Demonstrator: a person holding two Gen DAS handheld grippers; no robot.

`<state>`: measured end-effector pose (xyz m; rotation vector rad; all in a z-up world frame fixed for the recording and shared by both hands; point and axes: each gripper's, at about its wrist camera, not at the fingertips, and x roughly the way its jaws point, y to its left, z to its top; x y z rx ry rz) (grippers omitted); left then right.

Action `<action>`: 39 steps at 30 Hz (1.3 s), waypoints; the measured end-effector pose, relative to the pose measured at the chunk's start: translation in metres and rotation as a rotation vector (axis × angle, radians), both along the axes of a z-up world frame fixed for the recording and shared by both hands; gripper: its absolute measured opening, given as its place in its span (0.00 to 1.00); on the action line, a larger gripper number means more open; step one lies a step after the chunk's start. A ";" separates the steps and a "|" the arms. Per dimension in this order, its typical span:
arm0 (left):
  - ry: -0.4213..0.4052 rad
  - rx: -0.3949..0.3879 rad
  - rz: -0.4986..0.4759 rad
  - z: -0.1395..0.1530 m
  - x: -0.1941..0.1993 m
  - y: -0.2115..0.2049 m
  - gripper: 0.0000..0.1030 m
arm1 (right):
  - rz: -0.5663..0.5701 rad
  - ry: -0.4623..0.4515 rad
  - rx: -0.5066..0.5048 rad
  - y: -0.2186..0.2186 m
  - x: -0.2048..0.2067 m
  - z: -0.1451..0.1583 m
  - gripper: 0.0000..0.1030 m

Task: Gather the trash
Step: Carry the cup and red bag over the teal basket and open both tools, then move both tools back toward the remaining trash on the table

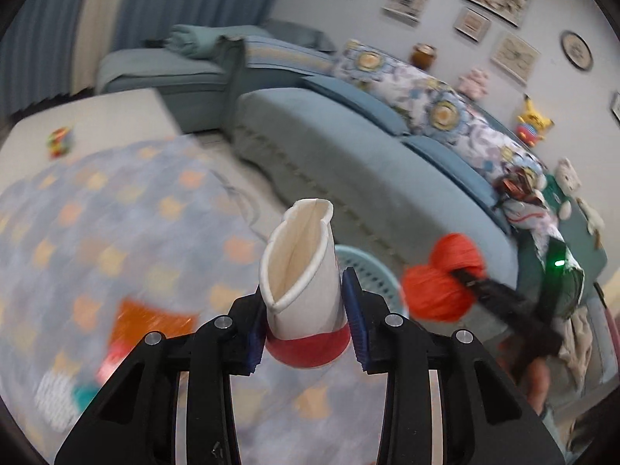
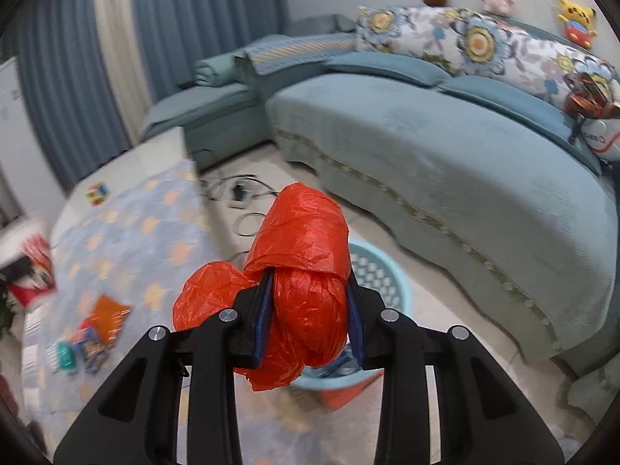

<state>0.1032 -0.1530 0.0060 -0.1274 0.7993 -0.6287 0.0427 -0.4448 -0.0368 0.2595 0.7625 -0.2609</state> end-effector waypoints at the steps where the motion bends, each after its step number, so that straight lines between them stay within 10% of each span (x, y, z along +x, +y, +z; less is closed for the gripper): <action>1: 0.000 0.004 -0.022 -0.002 0.006 -0.016 0.33 | -0.016 0.016 0.002 -0.007 0.006 -0.006 0.29; 8: 0.034 0.013 -0.137 -0.035 0.043 -0.109 0.36 | -0.084 0.133 0.007 -0.040 0.043 -0.051 0.33; 12: 0.101 -0.005 -0.158 -0.062 0.060 -0.131 0.67 | -0.104 0.163 0.013 -0.047 0.050 -0.064 0.57; 16: 0.121 -0.007 -0.167 -0.077 0.060 -0.128 0.68 | -0.110 0.159 0.007 -0.048 0.044 -0.066 0.60; 26: 0.028 -0.044 -0.088 -0.045 0.029 -0.051 0.67 | 0.005 0.044 0.015 0.002 0.019 -0.022 0.60; 39: -0.033 -0.044 0.337 -0.015 -0.038 0.157 0.66 | 0.352 -0.173 0.031 0.162 0.024 0.042 0.60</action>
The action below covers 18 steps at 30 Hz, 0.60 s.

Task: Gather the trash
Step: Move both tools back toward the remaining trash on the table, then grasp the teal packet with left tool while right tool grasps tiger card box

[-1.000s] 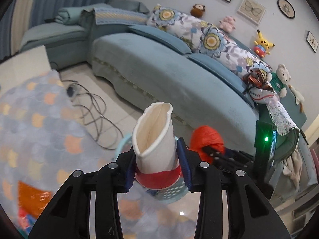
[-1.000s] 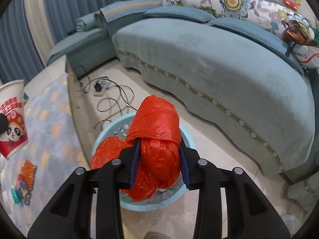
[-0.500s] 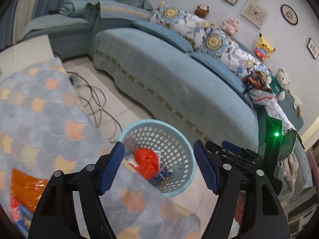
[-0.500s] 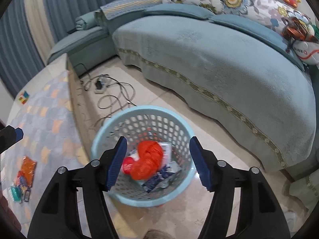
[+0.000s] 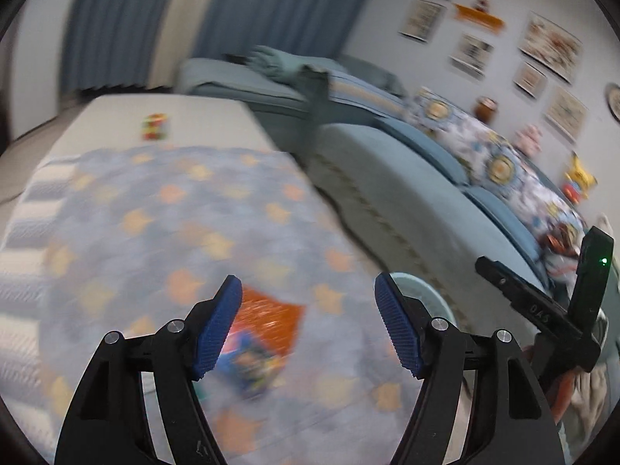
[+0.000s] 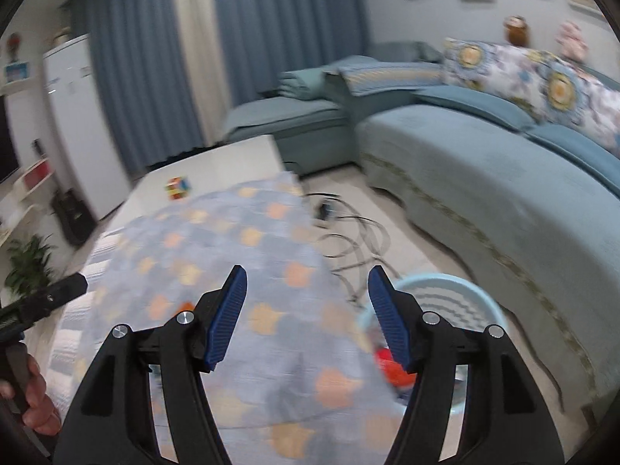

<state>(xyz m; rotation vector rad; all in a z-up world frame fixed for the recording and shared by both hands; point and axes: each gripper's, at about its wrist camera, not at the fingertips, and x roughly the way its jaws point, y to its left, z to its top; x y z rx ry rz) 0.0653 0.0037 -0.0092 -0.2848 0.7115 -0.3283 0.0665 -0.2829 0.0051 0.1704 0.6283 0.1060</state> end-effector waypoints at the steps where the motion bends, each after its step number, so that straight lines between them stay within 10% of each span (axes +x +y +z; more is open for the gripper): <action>1: 0.008 -0.020 0.017 -0.004 -0.005 0.017 0.66 | 0.025 0.001 0.002 0.012 0.003 -0.001 0.60; 18: 0.298 -0.045 0.143 -0.133 0.004 0.084 0.60 | 0.404 0.183 -0.120 0.162 0.031 -0.102 0.60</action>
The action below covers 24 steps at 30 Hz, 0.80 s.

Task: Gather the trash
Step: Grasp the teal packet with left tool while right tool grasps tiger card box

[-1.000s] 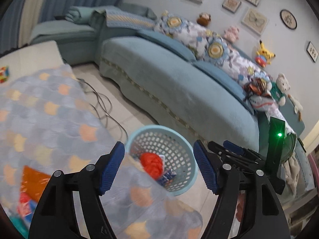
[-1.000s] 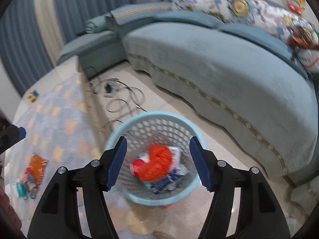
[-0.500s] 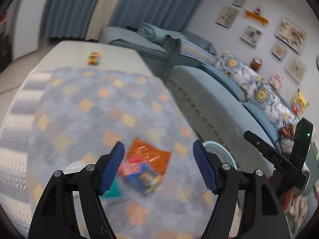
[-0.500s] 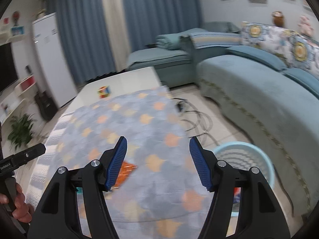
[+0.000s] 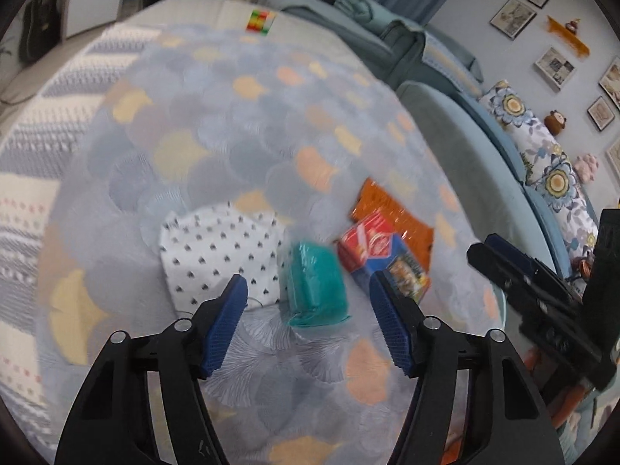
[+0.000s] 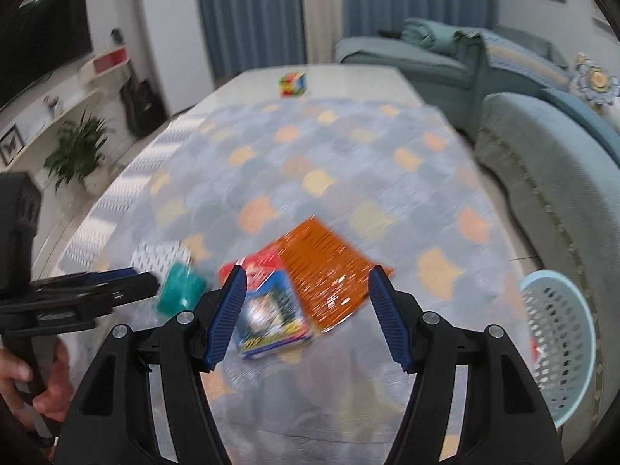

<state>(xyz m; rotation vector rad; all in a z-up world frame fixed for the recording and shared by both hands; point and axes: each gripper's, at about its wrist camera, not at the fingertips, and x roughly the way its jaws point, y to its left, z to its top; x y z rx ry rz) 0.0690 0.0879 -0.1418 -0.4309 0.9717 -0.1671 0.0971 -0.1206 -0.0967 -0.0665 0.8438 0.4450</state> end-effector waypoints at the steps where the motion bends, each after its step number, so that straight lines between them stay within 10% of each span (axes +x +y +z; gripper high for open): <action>1: 0.014 0.012 -0.003 -0.004 0.003 -0.002 0.60 | 0.012 0.009 -0.004 0.003 0.000 -0.004 0.61; 5: 0.028 0.031 -0.027 -0.012 0.008 -0.009 0.60 | 0.040 0.029 -0.001 0.008 0.005 -0.013 0.66; 10: 0.038 0.041 -0.035 -0.018 0.013 -0.015 0.32 | 0.065 0.044 -0.067 0.016 0.006 -0.028 0.66; 24: -0.057 0.021 0.022 0.013 -0.010 -0.008 0.31 | 0.117 0.039 -0.174 0.050 0.004 -0.055 0.66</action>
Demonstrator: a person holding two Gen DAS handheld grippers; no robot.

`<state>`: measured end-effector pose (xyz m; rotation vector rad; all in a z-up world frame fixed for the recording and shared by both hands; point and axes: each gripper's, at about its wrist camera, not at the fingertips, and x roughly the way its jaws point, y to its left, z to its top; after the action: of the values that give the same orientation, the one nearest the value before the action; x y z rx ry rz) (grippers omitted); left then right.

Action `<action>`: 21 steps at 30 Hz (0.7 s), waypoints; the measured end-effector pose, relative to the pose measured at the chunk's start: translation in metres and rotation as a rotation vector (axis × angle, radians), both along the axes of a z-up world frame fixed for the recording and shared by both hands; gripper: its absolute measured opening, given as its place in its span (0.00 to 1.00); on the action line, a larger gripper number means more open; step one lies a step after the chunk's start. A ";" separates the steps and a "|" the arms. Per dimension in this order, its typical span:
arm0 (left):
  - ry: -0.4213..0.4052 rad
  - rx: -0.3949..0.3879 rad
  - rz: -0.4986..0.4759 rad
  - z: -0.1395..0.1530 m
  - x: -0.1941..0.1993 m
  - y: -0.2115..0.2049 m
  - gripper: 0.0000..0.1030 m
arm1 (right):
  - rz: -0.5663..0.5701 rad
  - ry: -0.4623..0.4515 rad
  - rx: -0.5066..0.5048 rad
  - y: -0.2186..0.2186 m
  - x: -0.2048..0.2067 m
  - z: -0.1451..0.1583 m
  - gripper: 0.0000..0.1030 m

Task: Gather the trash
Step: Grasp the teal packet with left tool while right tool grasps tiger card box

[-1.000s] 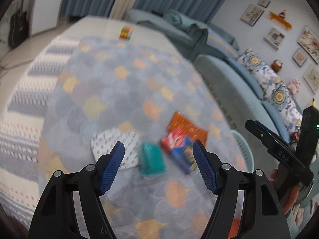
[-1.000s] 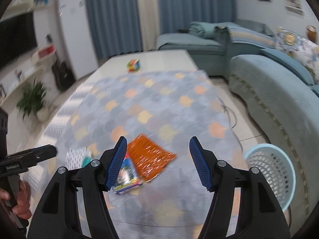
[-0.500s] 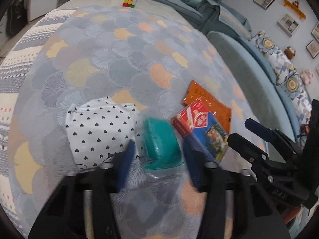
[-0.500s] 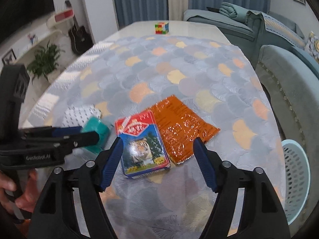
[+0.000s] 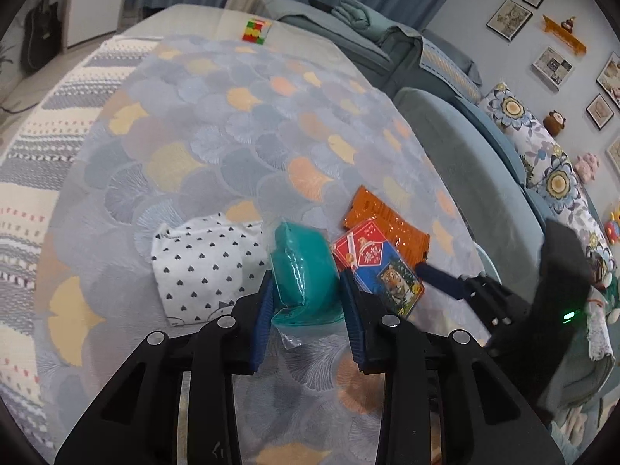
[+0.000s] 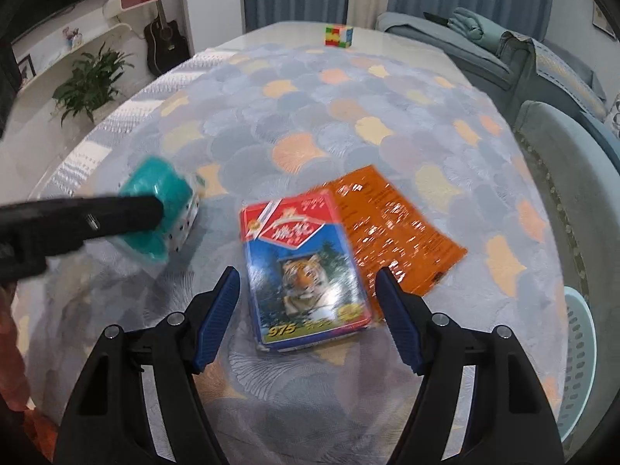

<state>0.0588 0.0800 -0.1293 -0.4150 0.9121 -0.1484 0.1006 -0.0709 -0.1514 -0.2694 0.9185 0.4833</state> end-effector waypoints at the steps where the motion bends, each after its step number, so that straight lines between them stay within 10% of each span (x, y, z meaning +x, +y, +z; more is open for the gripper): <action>1: -0.006 0.001 0.004 0.001 -0.001 0.000 0.31 | -0.002 -0.004 -0.021 0.002 0.000 -0.003 0.66; 21: -0.133 -0.045 0.005 0.042 -0.012 -0.002 0.31 | -0.101 -0.088 0.168 -0.046 -0.017 0.045 0.58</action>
<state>0.0467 0.0778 -0.0877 -0.4437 0.7778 -0.1904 0.0840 -0.1170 -0.1060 -0.0901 0.7966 0.4487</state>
